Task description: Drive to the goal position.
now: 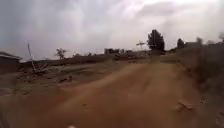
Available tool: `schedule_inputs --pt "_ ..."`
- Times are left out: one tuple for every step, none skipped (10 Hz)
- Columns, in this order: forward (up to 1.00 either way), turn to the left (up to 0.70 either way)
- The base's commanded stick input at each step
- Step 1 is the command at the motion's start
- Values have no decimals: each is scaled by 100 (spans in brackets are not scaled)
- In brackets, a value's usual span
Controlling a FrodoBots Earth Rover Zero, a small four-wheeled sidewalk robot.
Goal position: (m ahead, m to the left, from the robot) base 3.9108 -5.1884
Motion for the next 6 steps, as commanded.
schedule_inputs --pt "50 0" --pt "50 0" --pt "50 0" --pt "50 0" --pt "50 0" --pt "50 -9"
